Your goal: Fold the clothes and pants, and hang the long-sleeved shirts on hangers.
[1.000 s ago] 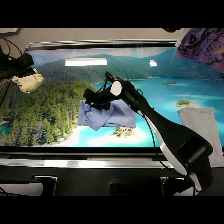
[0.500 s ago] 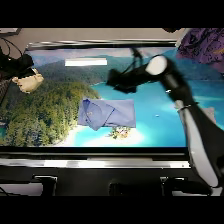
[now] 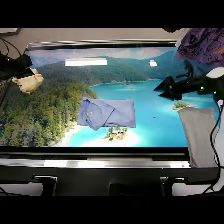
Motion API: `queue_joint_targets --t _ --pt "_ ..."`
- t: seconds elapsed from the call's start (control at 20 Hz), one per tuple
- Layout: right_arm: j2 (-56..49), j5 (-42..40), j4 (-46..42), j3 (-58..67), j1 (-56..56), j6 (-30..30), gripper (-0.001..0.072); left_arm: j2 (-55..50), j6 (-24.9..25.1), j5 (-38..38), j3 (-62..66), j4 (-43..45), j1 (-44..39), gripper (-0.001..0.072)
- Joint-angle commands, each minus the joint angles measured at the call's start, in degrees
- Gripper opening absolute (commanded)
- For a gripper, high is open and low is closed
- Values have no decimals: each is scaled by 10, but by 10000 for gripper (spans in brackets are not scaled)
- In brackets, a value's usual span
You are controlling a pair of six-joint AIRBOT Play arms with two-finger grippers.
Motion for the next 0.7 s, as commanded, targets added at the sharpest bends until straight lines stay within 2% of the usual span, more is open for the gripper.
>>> queue_joint_targets --t 0.0,0.2,0.5,0.55,0.6,0.65 --pt "-56 -13 71 -73 -4 -103 470 0 0 0 0 0 1 19" --pt "-119 -36 98 -96 41 -144 470 0 0 0 0 0 0 19" --pt "-160 -76 105 -96 105 -156 460 0 0 0 0 0 -1 19" --pt "-162 -81 106 -96 111 -156 403 0 0 0 0 0 -1 19" --pt "-163 -84 107 -96 116 -156 389 0 -1 0 0 0 -1 19" --pt "-164 -84 108 -96 118 -156 341 0 -3 0 0 0 -1 19"
